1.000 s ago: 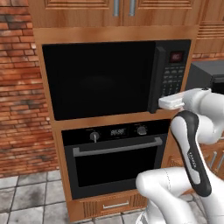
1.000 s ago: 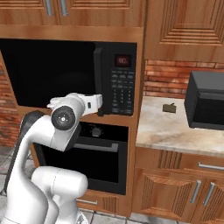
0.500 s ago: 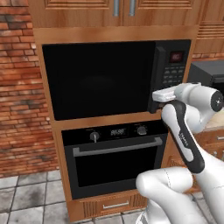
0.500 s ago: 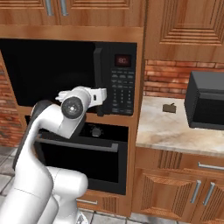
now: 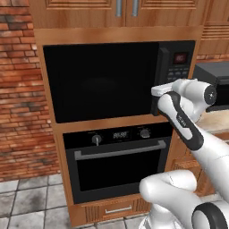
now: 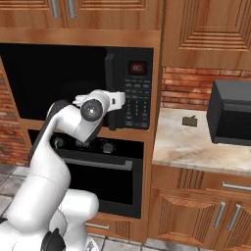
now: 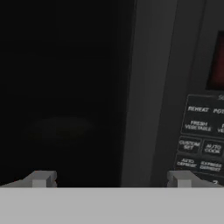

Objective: Open the microwave door.

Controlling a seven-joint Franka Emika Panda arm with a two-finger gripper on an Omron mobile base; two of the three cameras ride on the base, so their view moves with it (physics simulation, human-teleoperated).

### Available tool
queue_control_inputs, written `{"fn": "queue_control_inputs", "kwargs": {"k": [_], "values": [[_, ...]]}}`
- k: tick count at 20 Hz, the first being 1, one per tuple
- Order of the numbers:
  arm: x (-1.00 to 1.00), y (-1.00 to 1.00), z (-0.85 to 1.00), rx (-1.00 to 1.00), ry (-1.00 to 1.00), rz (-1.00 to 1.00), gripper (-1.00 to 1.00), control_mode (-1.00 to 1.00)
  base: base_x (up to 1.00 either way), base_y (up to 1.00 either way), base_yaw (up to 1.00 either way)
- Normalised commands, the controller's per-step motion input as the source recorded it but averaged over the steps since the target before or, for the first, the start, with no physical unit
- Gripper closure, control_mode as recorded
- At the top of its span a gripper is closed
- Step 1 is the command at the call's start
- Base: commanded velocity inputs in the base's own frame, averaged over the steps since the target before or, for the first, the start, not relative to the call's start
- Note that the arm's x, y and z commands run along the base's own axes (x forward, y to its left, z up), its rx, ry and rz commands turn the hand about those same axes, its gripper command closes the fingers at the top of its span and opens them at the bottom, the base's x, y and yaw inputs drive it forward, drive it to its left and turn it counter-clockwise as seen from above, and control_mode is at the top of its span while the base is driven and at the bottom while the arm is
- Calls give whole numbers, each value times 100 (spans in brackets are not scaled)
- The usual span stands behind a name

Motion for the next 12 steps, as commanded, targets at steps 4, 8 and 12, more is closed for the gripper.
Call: {"fn": "queue_control_inputs", "kwargs": {"k": [4, 8, 12], "values": [[61, -6, 0, 0, 0, 0, -100, -100, 0, 0, 0], [59, -1, 0, 0, 0, 0, -100, -100, 0, 0, 0], [51, -2, 0, 0, 0, 0, -100, -100, 0, 0, 0]]}}
